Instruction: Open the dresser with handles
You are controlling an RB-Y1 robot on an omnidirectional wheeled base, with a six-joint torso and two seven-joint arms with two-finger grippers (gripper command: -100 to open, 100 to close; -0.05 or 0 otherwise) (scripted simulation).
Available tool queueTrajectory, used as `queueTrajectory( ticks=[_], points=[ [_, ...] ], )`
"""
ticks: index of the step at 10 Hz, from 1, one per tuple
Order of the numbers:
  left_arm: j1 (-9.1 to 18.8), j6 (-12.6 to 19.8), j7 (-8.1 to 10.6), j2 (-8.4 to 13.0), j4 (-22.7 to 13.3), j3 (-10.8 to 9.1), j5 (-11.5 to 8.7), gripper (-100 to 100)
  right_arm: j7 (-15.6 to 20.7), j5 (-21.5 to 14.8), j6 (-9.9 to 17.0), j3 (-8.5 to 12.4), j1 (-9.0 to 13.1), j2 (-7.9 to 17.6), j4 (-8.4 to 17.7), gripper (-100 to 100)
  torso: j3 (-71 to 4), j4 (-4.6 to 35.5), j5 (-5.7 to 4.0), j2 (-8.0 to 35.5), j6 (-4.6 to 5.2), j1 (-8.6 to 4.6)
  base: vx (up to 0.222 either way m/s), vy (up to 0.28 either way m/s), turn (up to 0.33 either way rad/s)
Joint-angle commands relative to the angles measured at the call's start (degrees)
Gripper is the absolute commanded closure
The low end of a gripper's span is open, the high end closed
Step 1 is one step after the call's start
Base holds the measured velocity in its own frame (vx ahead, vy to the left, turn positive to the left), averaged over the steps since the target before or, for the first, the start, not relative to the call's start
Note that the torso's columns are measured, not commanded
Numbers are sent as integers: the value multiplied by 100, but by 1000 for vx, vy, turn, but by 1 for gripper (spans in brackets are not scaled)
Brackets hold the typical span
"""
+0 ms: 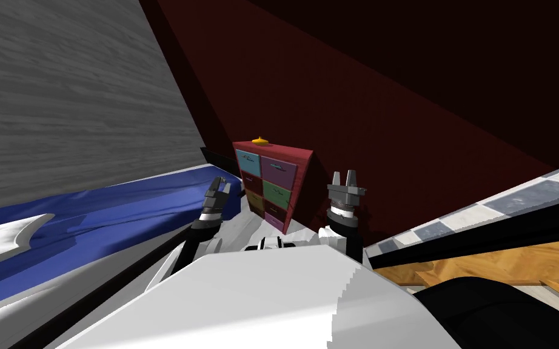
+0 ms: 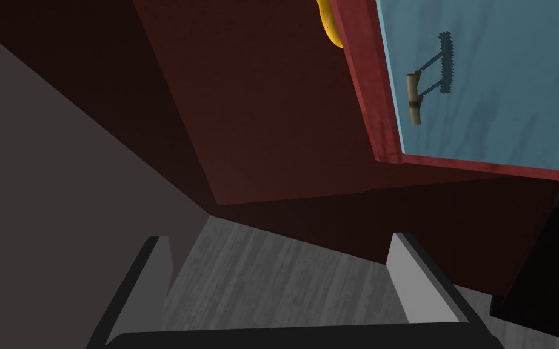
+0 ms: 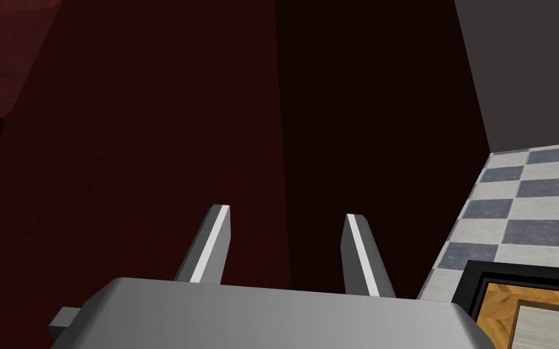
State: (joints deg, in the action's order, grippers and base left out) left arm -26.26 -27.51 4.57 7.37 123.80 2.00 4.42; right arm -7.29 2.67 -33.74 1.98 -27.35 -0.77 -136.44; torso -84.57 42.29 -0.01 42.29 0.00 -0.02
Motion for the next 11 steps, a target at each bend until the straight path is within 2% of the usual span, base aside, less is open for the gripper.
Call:
queueTrajectory(
  ticks=[1, 11],
  points=[
    [94, 9, -32, 21, -358, 106, 54, -100, 0, 0, 0, 0, 0, 0, 0, 0, 0, 0, 0, 0, 0, 1, 22, -42, -81],
    [495, -34, -174, 29, -1908, 543, 277, -100, 0, 0, 0, 0, 0, 0, 0, 0, -1, 0, 1, -1, 0, 6, 29, -48, -87]
  ],
)
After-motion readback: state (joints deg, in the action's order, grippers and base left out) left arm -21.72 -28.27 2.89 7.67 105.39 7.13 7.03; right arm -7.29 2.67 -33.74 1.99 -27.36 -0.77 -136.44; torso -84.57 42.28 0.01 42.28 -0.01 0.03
